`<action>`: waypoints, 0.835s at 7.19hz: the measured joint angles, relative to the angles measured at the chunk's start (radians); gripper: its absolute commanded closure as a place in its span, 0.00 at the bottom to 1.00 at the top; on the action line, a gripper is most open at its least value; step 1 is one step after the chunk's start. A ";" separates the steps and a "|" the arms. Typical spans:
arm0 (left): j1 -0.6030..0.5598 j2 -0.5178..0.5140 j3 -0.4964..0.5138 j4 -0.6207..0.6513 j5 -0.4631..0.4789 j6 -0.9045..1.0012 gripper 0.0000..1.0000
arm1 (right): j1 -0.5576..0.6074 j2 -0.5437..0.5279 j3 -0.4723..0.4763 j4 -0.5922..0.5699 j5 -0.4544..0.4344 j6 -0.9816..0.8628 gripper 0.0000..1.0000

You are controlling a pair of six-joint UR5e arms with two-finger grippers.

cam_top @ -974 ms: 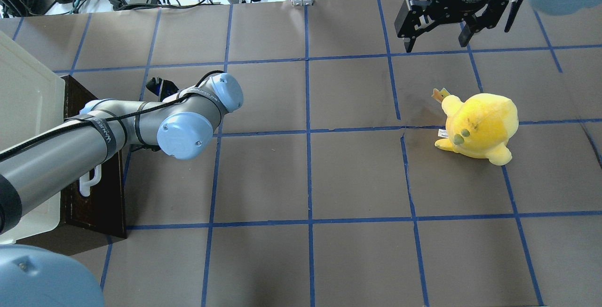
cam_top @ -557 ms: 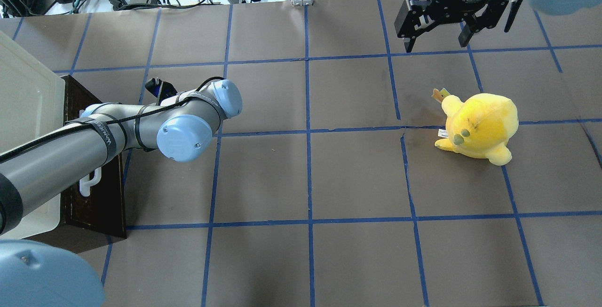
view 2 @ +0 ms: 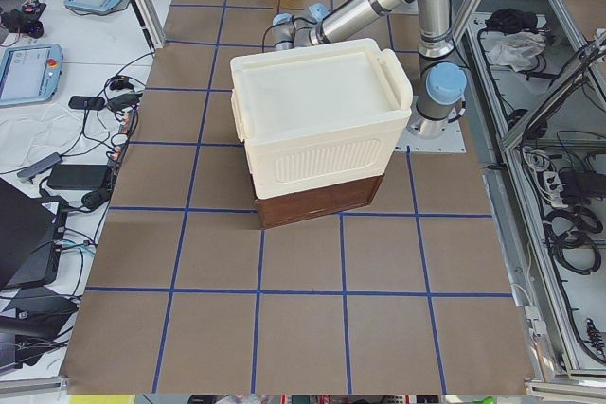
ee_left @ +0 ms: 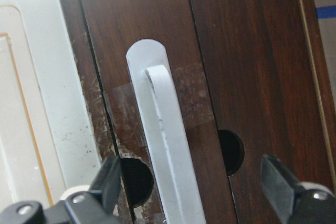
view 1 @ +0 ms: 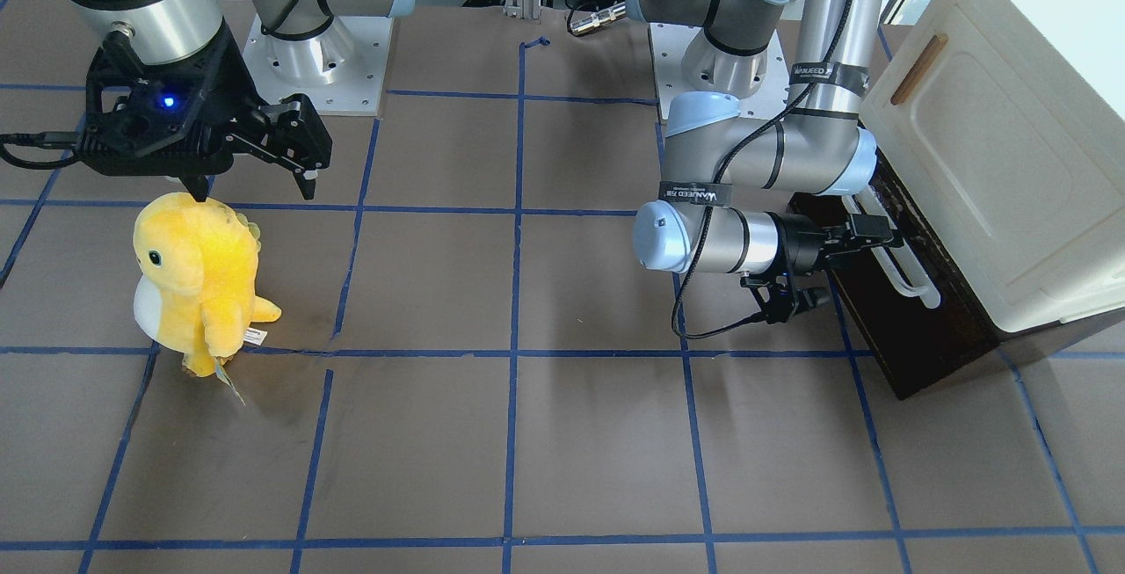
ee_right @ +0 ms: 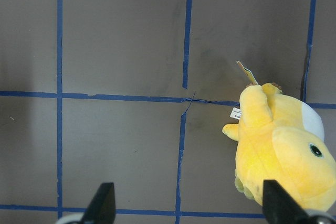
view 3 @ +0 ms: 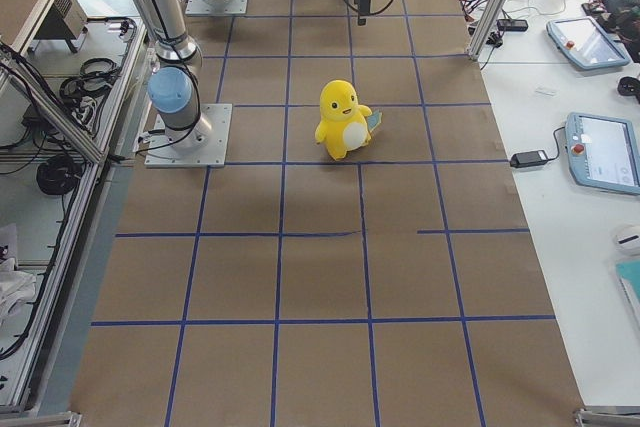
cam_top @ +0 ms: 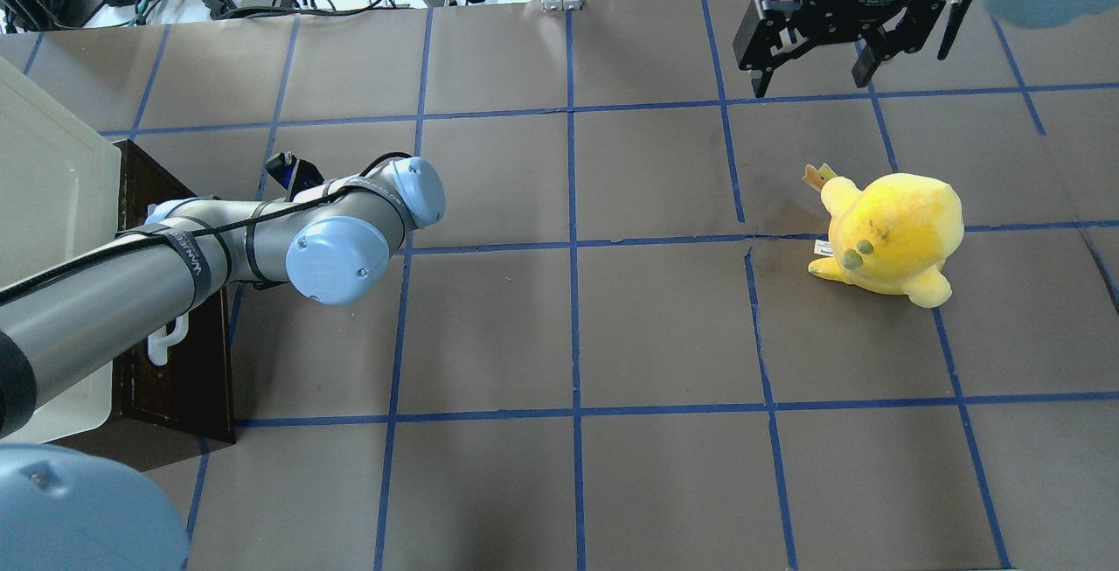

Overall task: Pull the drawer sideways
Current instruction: 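Lower the left gripper around the white handle and close it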

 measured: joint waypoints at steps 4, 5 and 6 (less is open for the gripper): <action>0.020 0.010 -0.010 -0.013 0.001 -0.001 0.19 | 0.000 0.000 0.000 0.000 0.000 0.000 0.00; 0.018 0.010 -0.010 -0.013 0.001 -0.001 0.29 | 0.000 0.000 0.000 0.000 0.000 0.000 0.00; 0.017 0.010 -0.009 -0.013 0.000 -0.001 0.32 | 0.000 0.000 0.000 0.000 0.000 0.000 0.00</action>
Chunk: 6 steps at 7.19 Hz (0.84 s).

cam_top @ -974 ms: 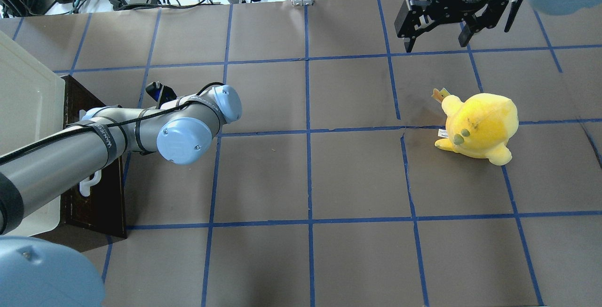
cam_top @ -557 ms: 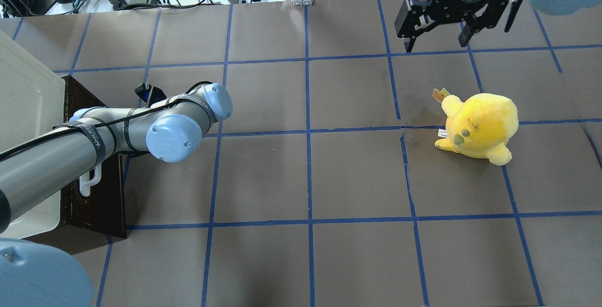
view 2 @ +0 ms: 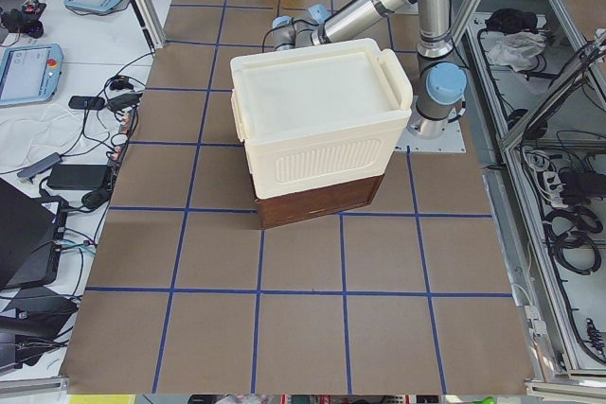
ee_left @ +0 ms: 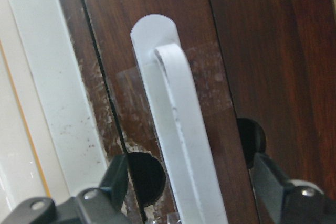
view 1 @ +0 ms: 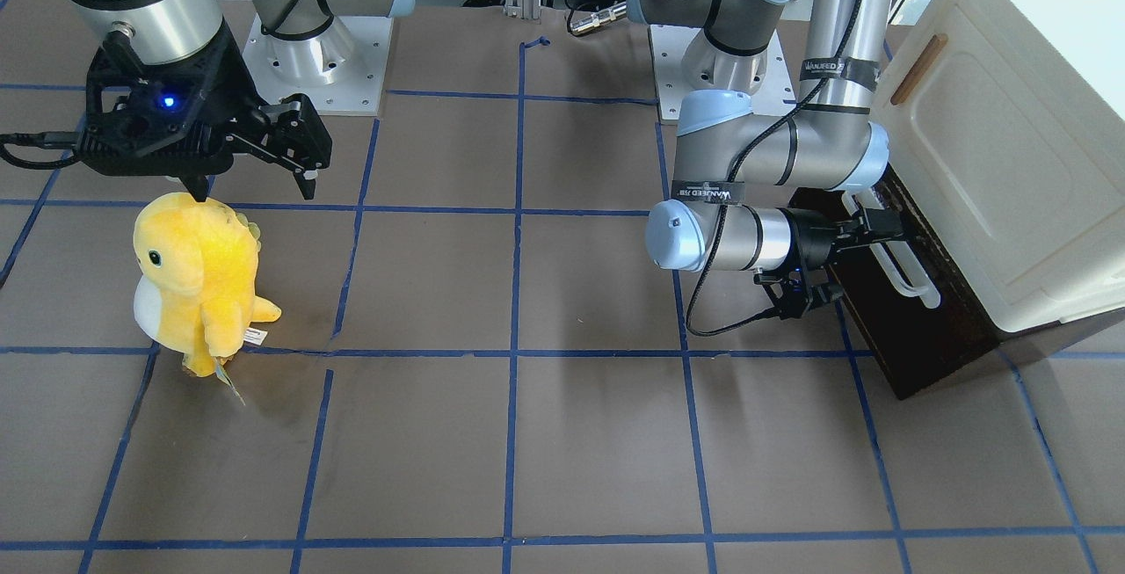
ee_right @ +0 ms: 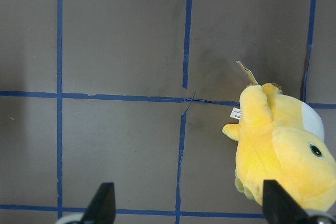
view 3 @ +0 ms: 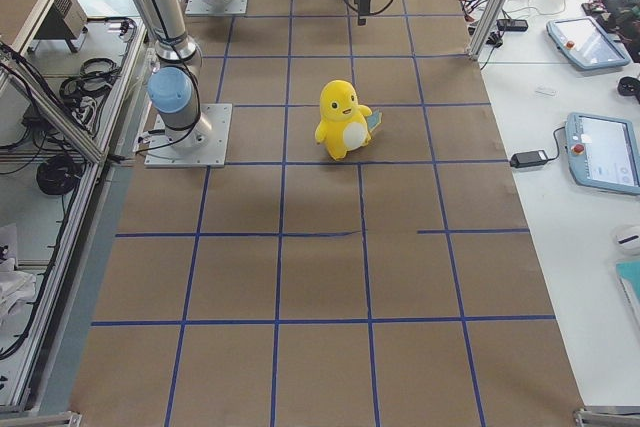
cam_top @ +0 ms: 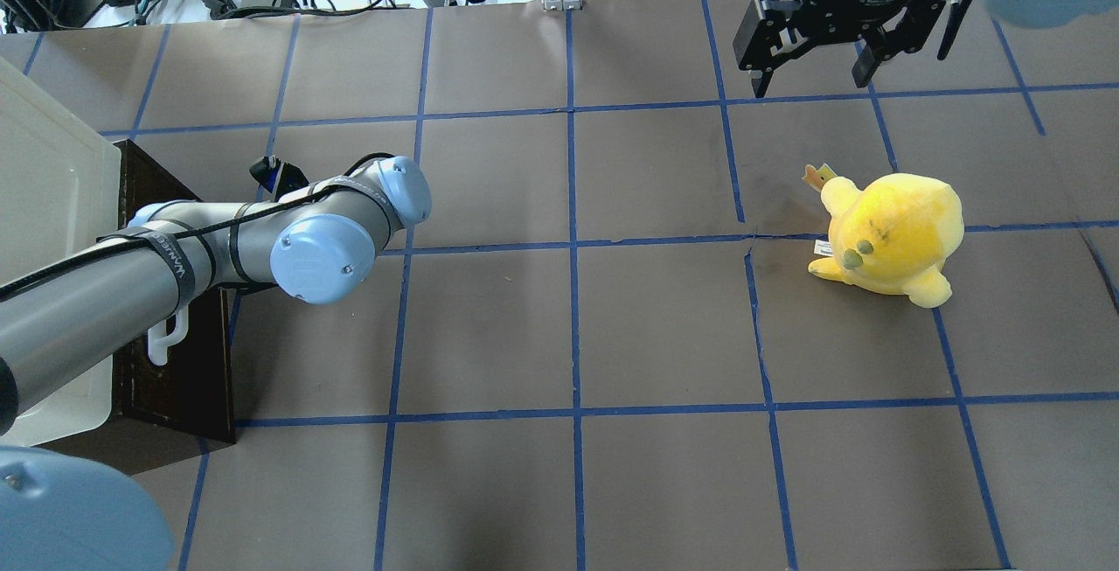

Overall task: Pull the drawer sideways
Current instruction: 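Lower the left gripper around the white handle and close it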

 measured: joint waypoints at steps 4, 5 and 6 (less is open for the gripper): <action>0.000 -0.011 0.003 0.000 -0.003 -0.003 0.36 | 0.000 0.000 0.000 0.000 0.000 0.000 0.00; 0.000 -0.014 0.004 0.001 -0.003 -0.004 0.39 | 0.000 0.000 0.000 0.000 0.000 0.000 0.00; 0.001 -0.014 0.004 0.000 -0.003 -0.004 0.40 | 0.000 0.000 0.000 0.000 0.000 0.000 0.00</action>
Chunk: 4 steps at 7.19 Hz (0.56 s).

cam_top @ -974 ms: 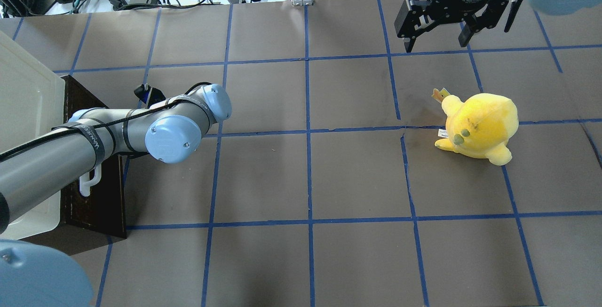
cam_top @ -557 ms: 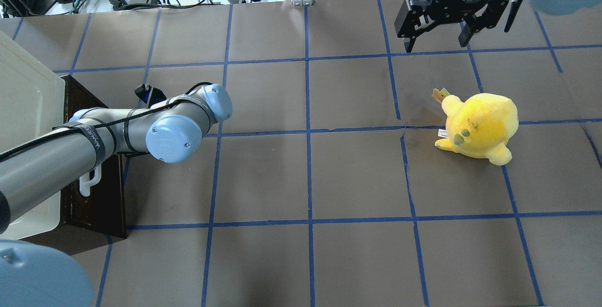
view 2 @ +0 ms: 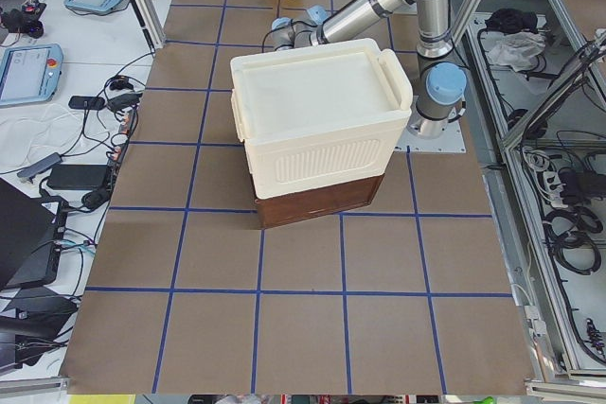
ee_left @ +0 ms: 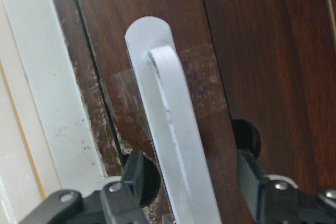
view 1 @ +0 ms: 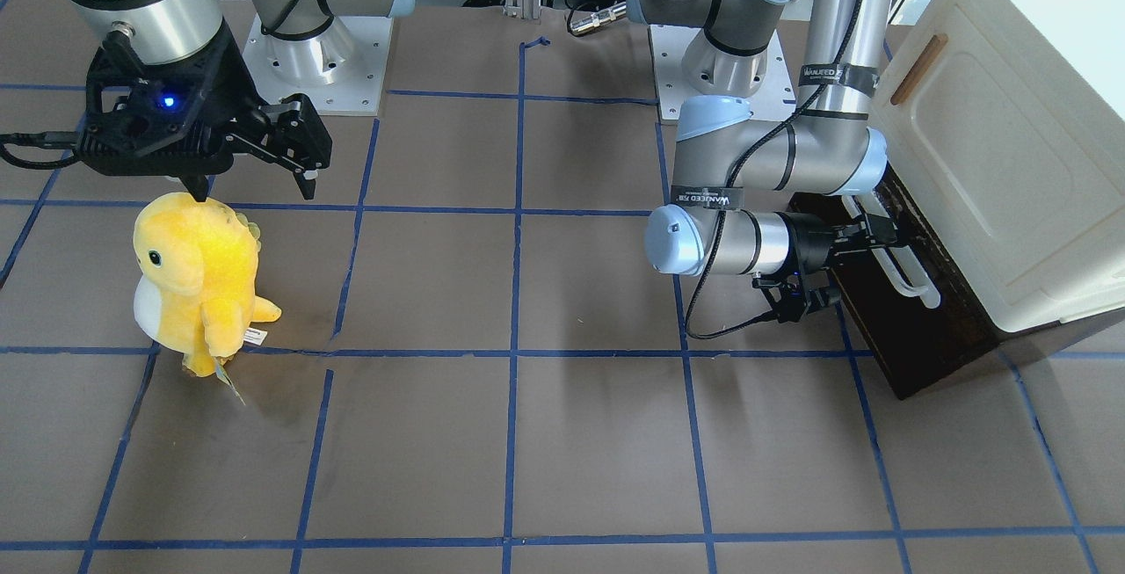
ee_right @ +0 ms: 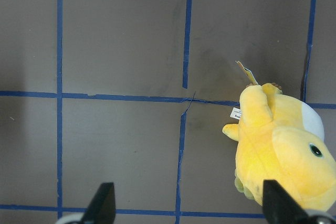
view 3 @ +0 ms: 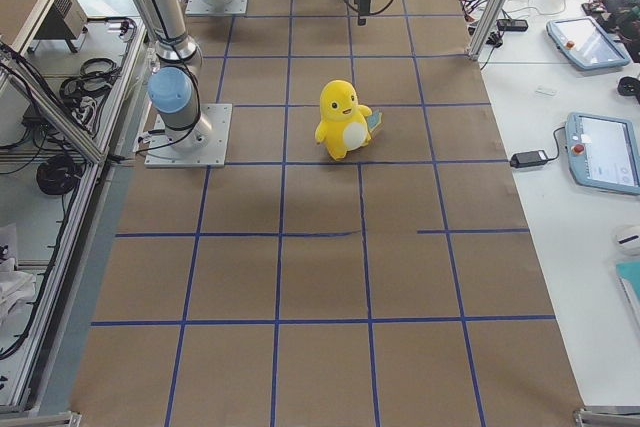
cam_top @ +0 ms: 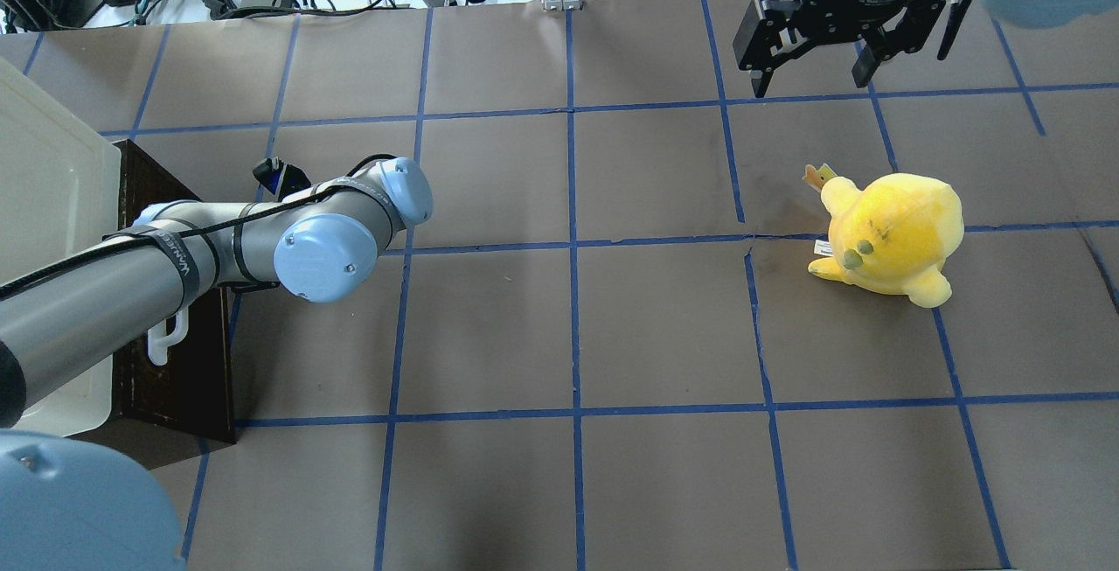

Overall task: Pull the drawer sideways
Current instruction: 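Lower the left gripper around the white handle and close it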

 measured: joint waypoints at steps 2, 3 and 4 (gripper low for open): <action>-0.002 0.001 0.001 0.000 0.001 0.002 0.40 | 0.000 0.000 0.000 0.000 0.000 0.000 0.00; -0.004 -0.001 -0.001 0.000 0.014 0.001 0.40 | 0.000 0.000 0.000 0.000 0.000 0.000 0.00; -0.005 -0.002 -0.003 0.000 0.036 -0.002 0.40 | 0.000 0.000 0.000 0.000 0.000 0.000 0.00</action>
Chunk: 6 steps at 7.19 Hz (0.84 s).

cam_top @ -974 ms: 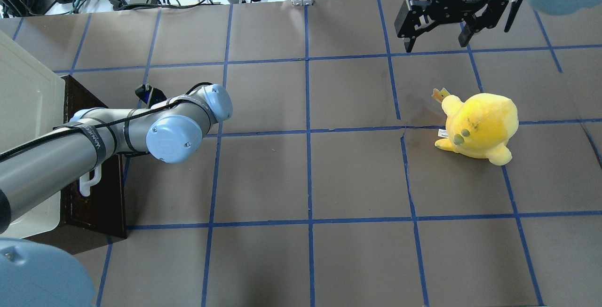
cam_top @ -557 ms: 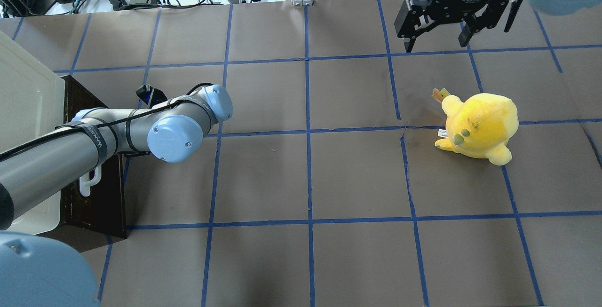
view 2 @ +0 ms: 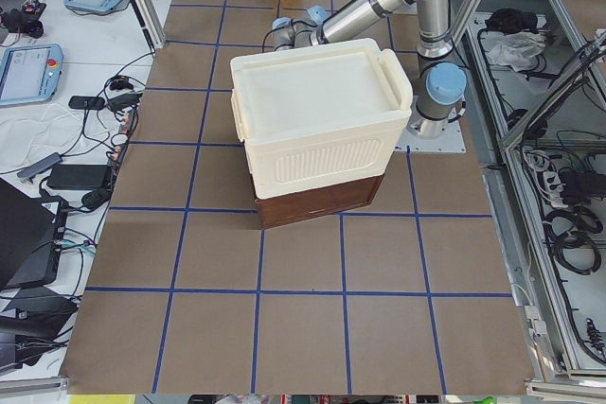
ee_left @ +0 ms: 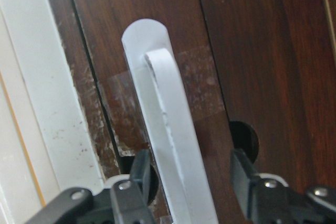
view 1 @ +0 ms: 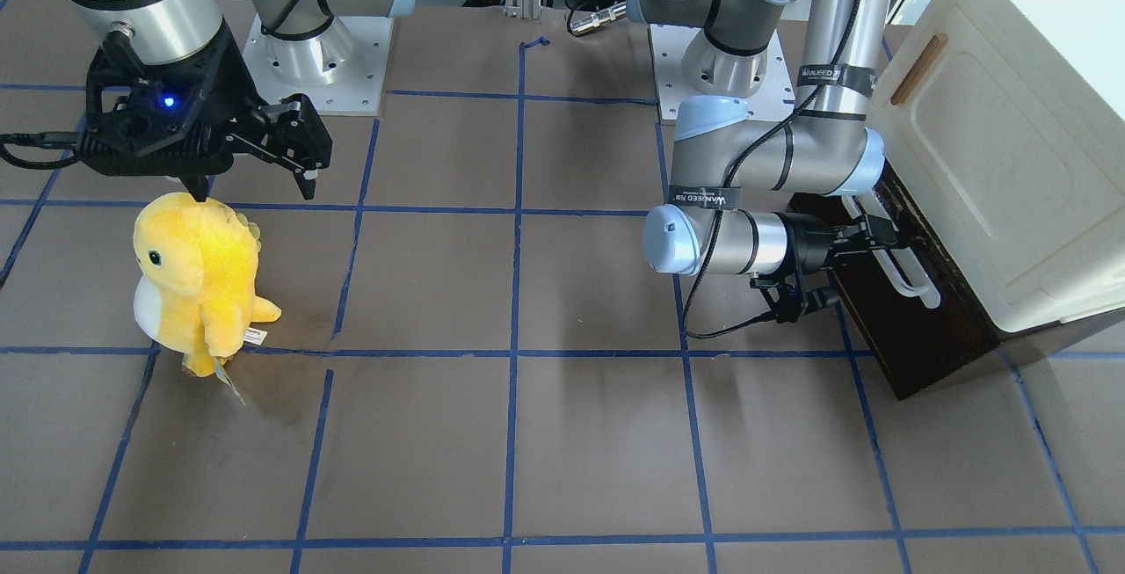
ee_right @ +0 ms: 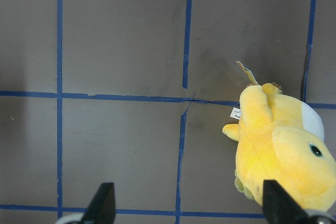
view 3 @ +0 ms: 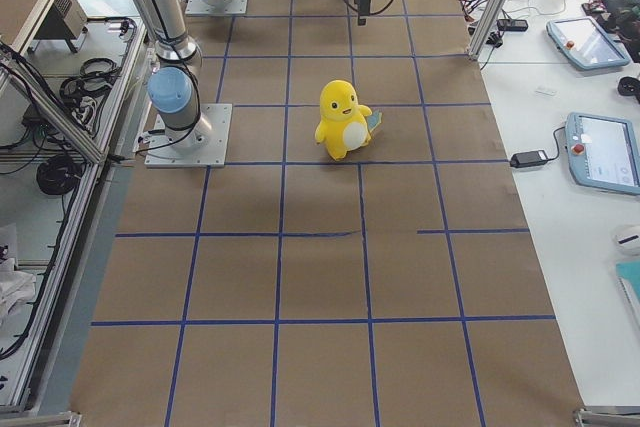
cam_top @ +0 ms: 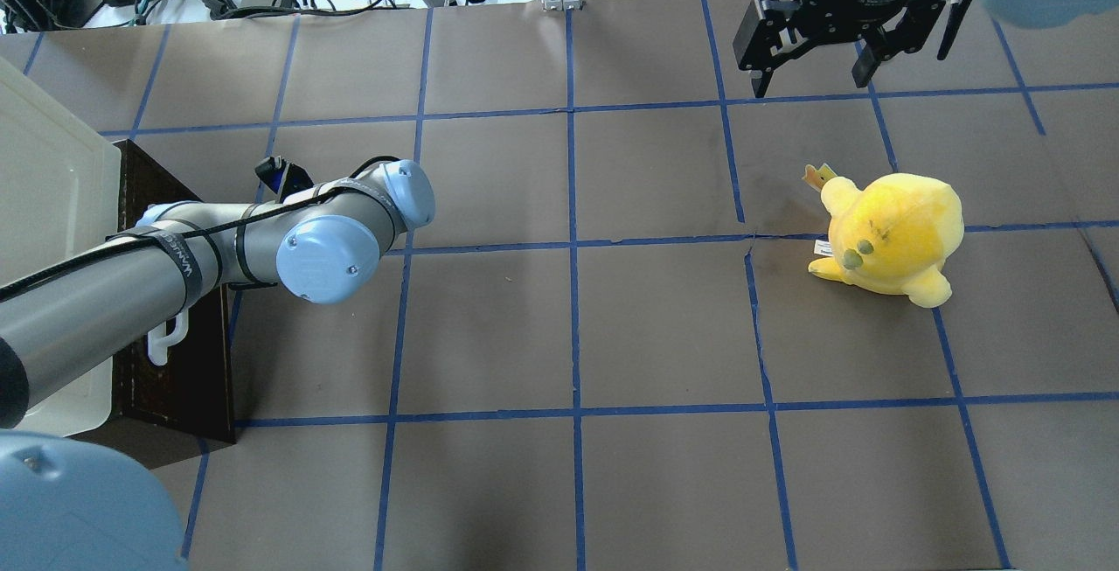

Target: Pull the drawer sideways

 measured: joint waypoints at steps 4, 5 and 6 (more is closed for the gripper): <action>-0.002 -0.005 -0.001 0.000 0.018 -0.004 0.50 | 0.000 0.000 0.000 0.000 0.000 0.000 0.00; -0.002 -0.007 0.000 0.001 0.017 -0.006 0.50 | 0.000 0.000 0.000 0.000 0.000 0.000 0.00; -0.002 -0.008 0.000 0.001 0.016 -0.007 0.50 | 0.000 0.000 0.000 0.000 0.000 0.000 0.00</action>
